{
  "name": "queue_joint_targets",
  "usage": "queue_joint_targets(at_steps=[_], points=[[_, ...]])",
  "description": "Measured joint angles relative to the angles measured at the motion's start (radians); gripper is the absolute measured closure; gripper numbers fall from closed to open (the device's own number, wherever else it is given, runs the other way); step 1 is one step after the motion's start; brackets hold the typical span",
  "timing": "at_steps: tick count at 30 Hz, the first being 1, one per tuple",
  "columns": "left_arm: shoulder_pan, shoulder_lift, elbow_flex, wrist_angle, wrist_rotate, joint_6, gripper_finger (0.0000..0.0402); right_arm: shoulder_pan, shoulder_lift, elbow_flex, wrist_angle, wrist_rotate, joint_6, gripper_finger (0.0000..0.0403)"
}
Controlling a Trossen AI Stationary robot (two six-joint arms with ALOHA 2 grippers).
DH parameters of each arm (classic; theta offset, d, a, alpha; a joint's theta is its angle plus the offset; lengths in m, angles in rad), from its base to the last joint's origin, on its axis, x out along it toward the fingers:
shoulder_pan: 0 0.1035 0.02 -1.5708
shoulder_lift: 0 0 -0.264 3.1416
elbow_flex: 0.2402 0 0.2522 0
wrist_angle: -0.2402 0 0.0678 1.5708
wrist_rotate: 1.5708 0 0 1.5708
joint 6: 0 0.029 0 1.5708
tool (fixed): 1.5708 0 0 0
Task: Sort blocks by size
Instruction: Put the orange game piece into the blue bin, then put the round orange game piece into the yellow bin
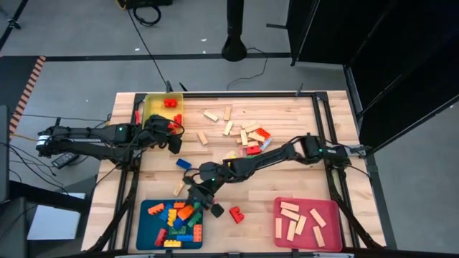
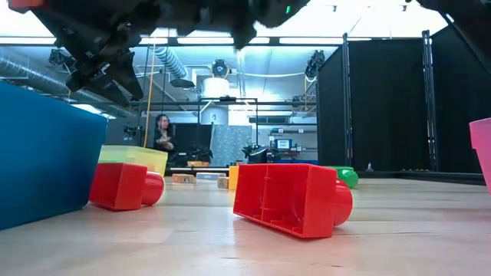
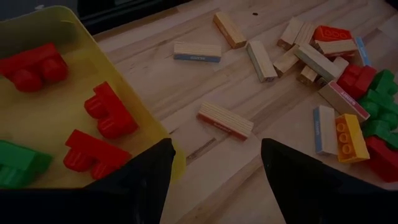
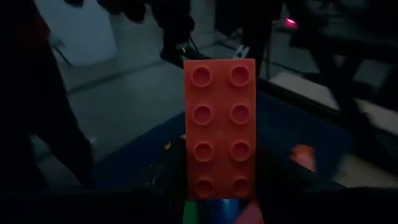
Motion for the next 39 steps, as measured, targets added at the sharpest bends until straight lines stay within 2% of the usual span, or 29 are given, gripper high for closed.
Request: queue_joint_targets(at_steps=[4,8,10,14,16,18,22,27,31,34,36,39], points=[[0.000,0.000,0.000,0.000,0.000,-0.002,0.0149,0.000,0.057,-0.001,0.065,-0.033,0.120,0.0250],[0.000,0.000,0.000,0.000,0.000,-0.003,0.0149,-0.002,0.056,0.000,0.082,-0.022,0.143,0.0247],[0.000,0.000,0.000,0.000,0.000,-0.003,0.0149,-0.004,0.055,0.000,0.083,-0.010,0.146,0.0201],[0.000,0.000,0.000,0.000,0.001,-0.003,0.0149,-0.007,0.055,0.000,0.072,0.008,0.208,0.0078],[0.000,0.000,0.000,0.000,0.001,-0.003,0.0149,-0.008,0.055,0.000,0.066,0.016,0.221,0.0041],[0.000,0.000,0.000,0.000,0.001,-0.001,0.0149,-0.008,0.043,0.000,0.021,0.049,0.241,0.0023],[0.000,0.000,0.000,-0.002,0.002,0.002,0.0149,-0.018,-0.045,-0.001,-0.203,0.175,0.205,0.0027],[0.000,0.000,0.000,-0.001,0.004,0.025,0.0149,-0.029,-0.187,0.002,-0.612,0.381,0.198,0.0053],[0.000,0.000,0.000,-0.001,0.005,0.027,0.0149,0.005,-0.254,0.001,-0.946,0.500,0.384,0.0066],[0.000,0.000,0.000,-0.001,0.005,0.027,0.0149,0.056,-0.262,0.001,-1.145,0.542,0.555,0.0070],[0.000,0.000,0.000,-0.001,0.005,0.030,0.0149,0.099,-0.255,-0.006,-1.200,0.555,0.646,0.0071],[0.000,0.000,0.000,-0.001,0.005,0.035,0.0149,0.158,-0.255,-0.030,-1.140,0.600,0.809,0.0071]])
